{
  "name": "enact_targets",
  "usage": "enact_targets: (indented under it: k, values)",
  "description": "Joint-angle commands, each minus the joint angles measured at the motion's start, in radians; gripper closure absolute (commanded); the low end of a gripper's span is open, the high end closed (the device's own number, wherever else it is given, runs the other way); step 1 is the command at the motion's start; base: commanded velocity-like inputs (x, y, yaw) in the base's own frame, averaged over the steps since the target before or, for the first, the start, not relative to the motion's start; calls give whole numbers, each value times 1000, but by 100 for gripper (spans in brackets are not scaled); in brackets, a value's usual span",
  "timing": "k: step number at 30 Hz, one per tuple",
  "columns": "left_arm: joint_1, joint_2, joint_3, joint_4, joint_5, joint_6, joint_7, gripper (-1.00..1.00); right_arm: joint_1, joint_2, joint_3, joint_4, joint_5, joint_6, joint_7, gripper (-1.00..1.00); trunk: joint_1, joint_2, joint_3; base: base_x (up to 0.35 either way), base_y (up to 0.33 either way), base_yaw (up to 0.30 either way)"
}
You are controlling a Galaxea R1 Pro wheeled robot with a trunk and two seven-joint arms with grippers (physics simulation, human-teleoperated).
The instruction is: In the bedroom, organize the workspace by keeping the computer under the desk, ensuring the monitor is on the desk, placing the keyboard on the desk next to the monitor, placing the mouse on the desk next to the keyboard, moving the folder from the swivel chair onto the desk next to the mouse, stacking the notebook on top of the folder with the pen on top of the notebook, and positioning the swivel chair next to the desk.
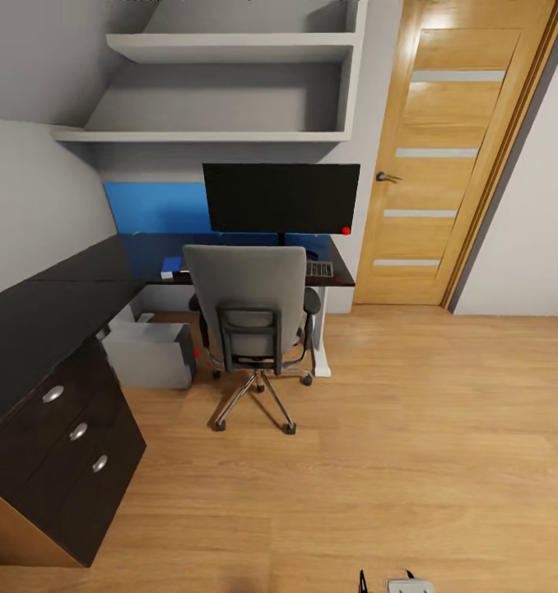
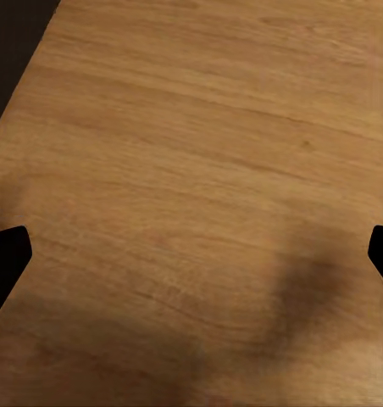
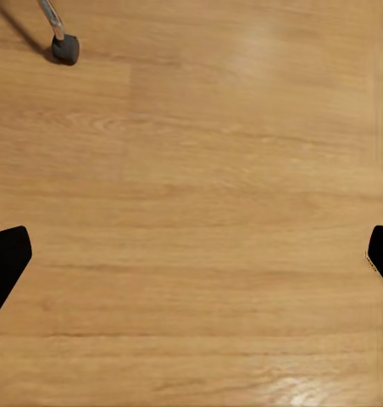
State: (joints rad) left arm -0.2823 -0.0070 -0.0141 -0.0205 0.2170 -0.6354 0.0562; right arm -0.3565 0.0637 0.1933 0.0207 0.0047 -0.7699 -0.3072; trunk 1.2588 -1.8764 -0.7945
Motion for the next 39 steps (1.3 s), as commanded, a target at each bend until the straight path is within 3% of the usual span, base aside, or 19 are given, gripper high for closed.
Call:
enact_targets:
  k: [1,4,8,14,39]
  values:
    - [3,-1,-2,1,0,-14,4,-100,2,-1,9,2,1,-8,-9,-100,-4,7,2,0,0,0]
    - [20,-4,-4,1,-1,-66,3,-100,18,-5,9,2,1,-42,-9,-100,-16,28,12,0,0,0]
    - [59,-6,-4,1,-1,-102,2,-100,27,-17,8,2,-1,-61,-10,-100,-31,56,24,0,0,0]
    - [72,-13,-4,1,-1,-136,2,-100,29,-20,9,3,-2,-59,-11,-100,-54,98,43,0,0,0]
    - [74,-13,-4,1,-1,-135,3,-100,30,-14,7,2,-2,-50,-10,-100,-150,273,93,0,0,0]
